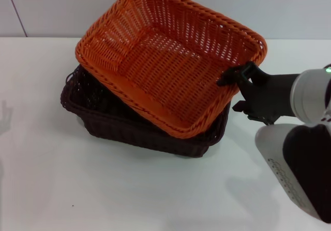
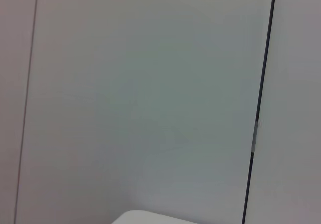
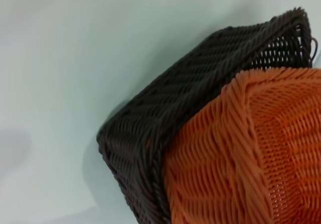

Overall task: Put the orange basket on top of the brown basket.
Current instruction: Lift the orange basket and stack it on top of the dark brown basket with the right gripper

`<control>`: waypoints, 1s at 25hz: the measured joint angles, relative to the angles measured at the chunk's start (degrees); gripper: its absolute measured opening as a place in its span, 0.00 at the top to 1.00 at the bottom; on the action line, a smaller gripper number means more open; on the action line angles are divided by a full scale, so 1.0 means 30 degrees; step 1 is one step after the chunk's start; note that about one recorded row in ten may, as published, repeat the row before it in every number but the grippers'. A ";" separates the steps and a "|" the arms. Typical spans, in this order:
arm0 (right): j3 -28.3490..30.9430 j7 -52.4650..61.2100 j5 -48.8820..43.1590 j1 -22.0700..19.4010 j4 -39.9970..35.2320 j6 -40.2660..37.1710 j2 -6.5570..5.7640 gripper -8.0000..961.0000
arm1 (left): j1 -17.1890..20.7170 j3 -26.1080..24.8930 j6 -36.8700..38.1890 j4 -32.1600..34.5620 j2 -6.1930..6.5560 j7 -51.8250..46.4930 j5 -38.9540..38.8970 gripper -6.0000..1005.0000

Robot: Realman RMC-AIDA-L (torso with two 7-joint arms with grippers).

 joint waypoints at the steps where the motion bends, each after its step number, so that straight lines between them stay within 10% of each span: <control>1: 0.0000 0.0000 0.0000 0.0000 0.0000 0.0000 0.0000 0.56 | -0.0040 0.0001 -0.0056 -0.0001 0.0003 0.0001 0.0001 0.16; 5: -0.0677 0.0111 0.0017 -0.0601 -0.0585 0.0068 0.0068 0.43 | -0.0343 0.0001 -0.0361 0.0142 0.0029 0.0130 0.0002 0.16; 25: -0.6044 0.2830 0.0958 0.0092 -0.0158 0.2358 0.0000 0.43 | -0.0395 -0.0001 -0.0536 0.0356 0.0091 0.0117 0.0204 0.16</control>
